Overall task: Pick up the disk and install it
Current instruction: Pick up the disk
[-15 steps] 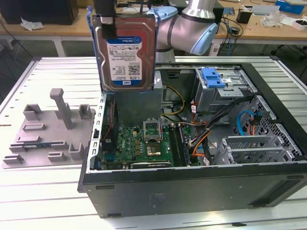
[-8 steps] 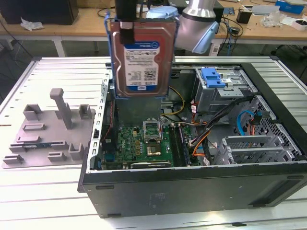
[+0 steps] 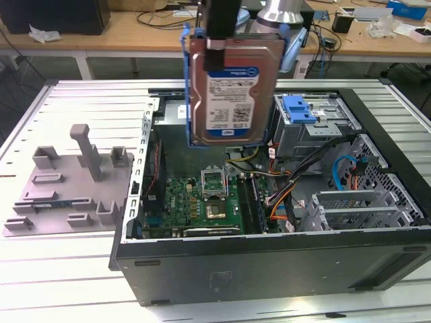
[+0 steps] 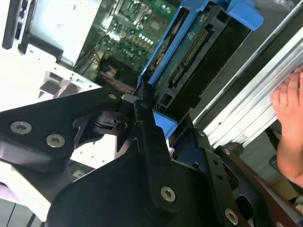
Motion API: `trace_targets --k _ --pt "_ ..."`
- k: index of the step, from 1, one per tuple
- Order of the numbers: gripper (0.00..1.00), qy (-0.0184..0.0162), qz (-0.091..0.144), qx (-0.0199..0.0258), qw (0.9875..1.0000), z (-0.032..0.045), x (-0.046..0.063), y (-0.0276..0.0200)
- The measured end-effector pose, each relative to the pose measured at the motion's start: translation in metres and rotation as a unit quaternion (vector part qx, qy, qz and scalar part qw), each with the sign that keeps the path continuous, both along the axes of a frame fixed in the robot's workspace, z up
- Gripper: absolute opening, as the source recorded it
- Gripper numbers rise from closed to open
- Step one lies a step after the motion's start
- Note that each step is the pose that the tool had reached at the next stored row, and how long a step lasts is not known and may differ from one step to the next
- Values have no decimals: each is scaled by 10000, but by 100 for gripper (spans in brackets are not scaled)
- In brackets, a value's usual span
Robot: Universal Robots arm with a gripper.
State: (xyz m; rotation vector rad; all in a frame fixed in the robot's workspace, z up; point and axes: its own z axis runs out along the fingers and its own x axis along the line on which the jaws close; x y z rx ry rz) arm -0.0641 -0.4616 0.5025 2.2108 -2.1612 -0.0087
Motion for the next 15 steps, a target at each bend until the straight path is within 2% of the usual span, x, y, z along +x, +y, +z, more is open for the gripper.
trace_targets --k 4,10,15 --pt "37 0 0 49 10000 0 243 -138" --pt "37 0 0 69 10000 0 329 -281" --pt "37 0 -3 84 10000 0 351 -409"
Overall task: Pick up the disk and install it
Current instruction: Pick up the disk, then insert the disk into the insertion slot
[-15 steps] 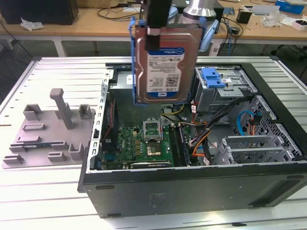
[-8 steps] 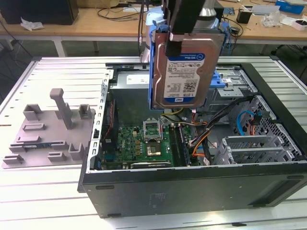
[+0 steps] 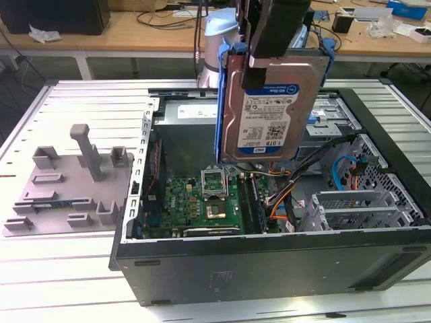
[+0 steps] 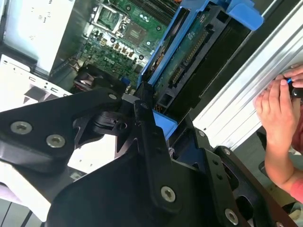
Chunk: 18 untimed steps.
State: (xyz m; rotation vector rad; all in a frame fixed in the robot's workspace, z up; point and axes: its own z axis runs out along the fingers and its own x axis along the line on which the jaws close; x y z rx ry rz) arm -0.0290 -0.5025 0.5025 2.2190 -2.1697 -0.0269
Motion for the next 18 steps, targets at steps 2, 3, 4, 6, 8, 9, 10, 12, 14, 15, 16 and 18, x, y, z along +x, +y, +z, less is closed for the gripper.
trace_targets --k 2,3,4,6,8,9,10,12,14,15,16,18 --pt "37 0 -1 11 10000 0 6 -40" --pt "37 0 -2 18 10000 0 9 -62" --pt "37 0 -3 26 10000 0 12 -83" --pt "37 0 -6 42 10000 0 17 -124" --pt "37 0 -10 61 10000 0 22 -168" --pt "37 -1 -12 68 10000 0 24 -187" --pt "37 0 -15 74 10000 0 26 -211" --pt "37 -1 -21 82 10000 0 33 -262" --pt "37 0 -22 82 10000 0 33 -263" --pt "37 0 -21 82 10000 0 33 -264" --pt "37 0 -21 82 10000 0 33 -266" --pt "37 0 -21 82 10000 0 33 -266"
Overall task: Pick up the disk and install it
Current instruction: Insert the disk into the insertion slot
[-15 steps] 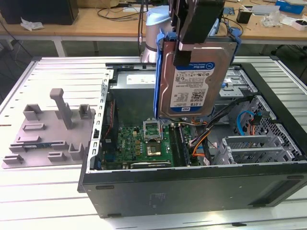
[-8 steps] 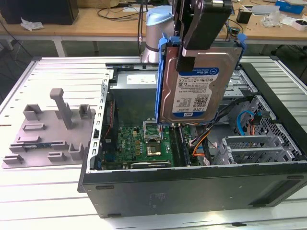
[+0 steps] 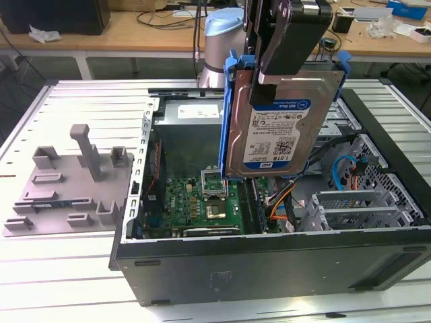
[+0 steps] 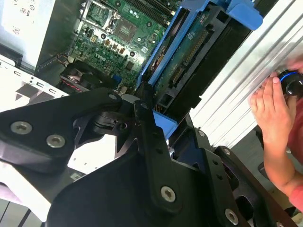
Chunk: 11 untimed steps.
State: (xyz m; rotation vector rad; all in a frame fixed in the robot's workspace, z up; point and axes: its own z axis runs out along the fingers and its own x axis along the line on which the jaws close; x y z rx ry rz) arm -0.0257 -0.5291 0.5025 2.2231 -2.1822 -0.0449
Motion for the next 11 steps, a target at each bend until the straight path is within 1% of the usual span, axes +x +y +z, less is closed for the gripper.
trace_targets --k 9,10,11 --pt "37 0 0 0 10000 0 0 -1" --pt "37 0 0 27 10000 0 0 -3" --pt "37 0 0 72 10000 0 1 -7"
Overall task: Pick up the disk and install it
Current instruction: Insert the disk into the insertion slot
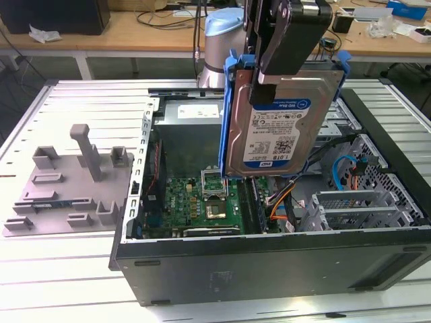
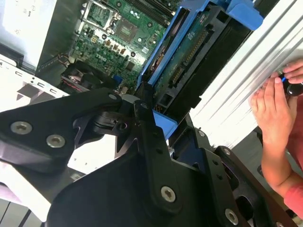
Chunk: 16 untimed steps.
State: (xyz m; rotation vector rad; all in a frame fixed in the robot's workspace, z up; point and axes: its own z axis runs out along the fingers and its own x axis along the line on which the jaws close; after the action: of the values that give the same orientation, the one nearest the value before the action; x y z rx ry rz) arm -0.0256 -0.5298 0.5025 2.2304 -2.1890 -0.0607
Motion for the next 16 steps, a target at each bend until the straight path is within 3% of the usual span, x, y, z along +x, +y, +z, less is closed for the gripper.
trace_targets --k 3,7,11,16 --pt "37 0 -9 42 10000 0 -1 -26" --pt "37 0 -40 113 9999 -2 7 -108" --pt "37 0 -67 265 9996 -8 35 -186" --pt "37 0 -77 277 9996 -9 148 -218"
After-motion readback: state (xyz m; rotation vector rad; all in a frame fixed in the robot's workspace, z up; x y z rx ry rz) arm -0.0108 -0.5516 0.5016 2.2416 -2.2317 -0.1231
